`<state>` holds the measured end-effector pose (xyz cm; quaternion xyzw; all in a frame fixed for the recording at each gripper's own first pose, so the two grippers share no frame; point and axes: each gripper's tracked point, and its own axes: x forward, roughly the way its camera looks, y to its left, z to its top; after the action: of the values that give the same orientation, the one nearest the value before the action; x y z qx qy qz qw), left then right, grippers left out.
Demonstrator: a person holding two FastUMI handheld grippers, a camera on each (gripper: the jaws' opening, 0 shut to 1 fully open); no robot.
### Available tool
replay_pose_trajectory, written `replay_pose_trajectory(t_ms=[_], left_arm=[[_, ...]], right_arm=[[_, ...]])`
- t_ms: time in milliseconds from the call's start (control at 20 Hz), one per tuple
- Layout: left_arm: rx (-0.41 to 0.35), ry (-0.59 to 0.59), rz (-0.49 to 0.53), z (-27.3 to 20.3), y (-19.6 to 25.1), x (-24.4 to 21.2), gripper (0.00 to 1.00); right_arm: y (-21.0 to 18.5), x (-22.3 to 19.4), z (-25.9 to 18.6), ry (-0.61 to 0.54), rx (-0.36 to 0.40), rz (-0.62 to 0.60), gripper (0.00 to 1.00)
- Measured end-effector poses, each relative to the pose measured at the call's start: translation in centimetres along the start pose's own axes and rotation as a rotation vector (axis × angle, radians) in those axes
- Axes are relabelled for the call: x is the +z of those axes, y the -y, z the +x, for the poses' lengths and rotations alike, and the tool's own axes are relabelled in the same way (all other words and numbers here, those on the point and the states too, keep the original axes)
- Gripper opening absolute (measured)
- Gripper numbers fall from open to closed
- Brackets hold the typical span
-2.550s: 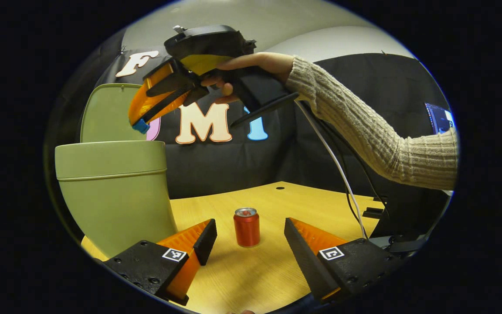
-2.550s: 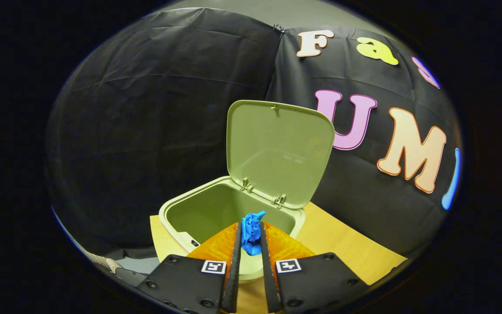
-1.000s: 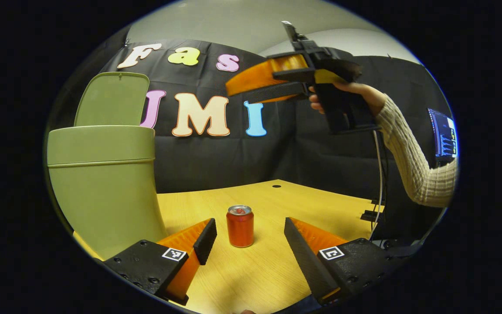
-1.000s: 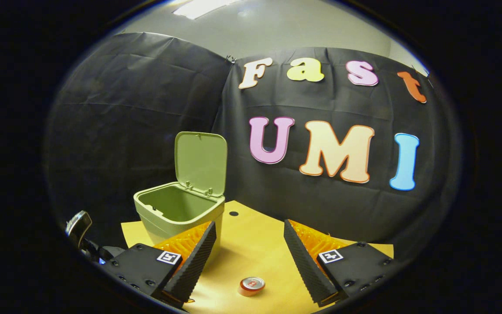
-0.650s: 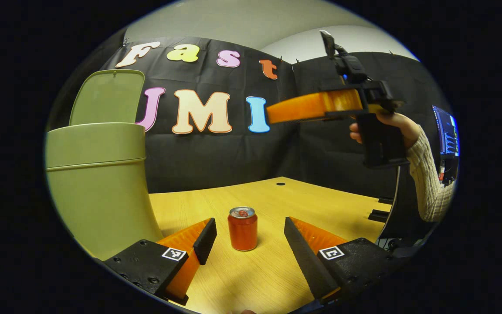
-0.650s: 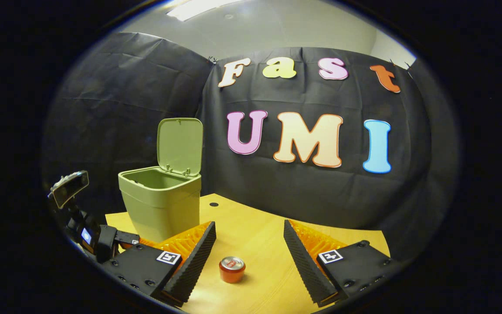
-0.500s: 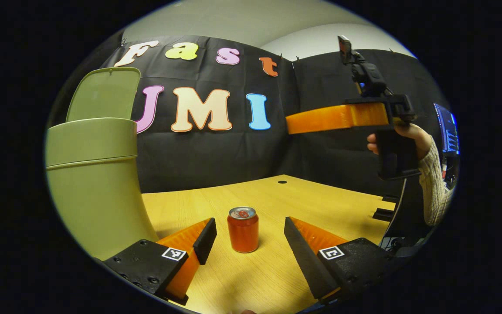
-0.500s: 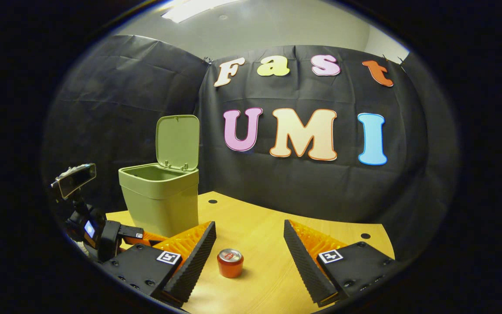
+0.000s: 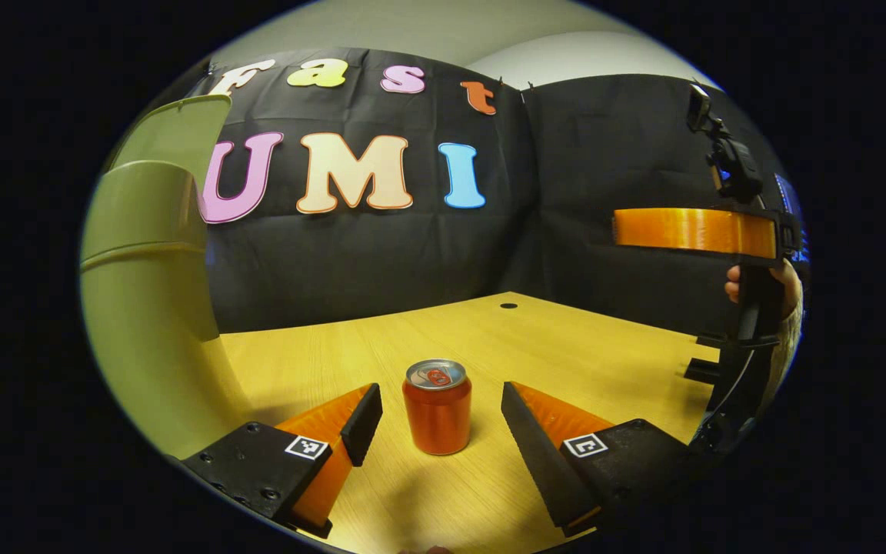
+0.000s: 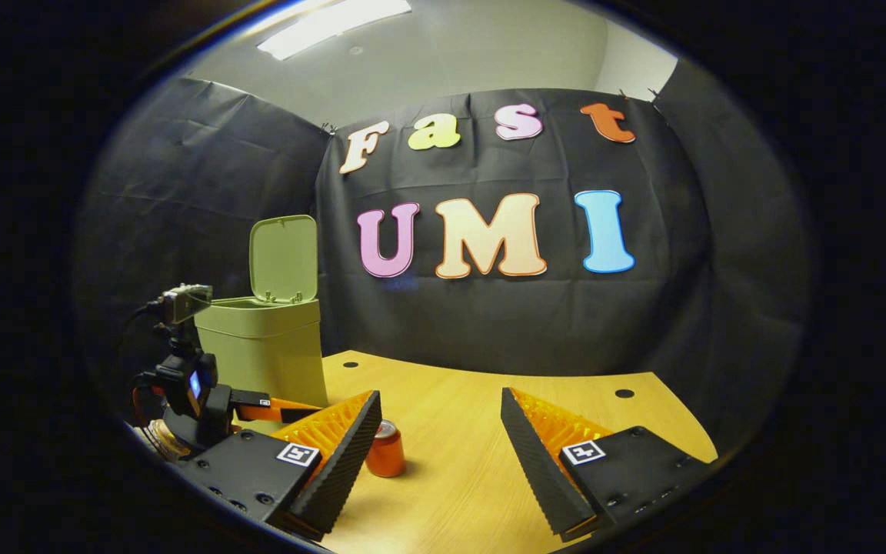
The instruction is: Press the lid of the desktop garbage bin to open it, pick up the crumpled paper on the desktop and throw it into the bin, then pick up the pop can on the desktop and drop it into the bin, and finally close the garbage bin lid.
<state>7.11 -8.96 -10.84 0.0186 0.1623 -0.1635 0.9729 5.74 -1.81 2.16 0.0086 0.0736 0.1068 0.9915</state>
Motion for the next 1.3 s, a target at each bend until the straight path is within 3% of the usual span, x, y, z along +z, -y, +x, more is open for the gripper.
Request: replay_pose_trajectory(t_ms=[300,1300], left_arm=[[0.017,-0.067,-0.026,2.5,-0.4,-2.0,0.95],[0.056,-0.173,-0.03,6.0,-1.1,-5.2,0.95]], right_arm=[[3.3,-2.8,-0.8,-0.031,-0.09,-0.008,0.98],[5.0,-6.9,-0.4,-0.09,-0.088,0.033,0.98]])
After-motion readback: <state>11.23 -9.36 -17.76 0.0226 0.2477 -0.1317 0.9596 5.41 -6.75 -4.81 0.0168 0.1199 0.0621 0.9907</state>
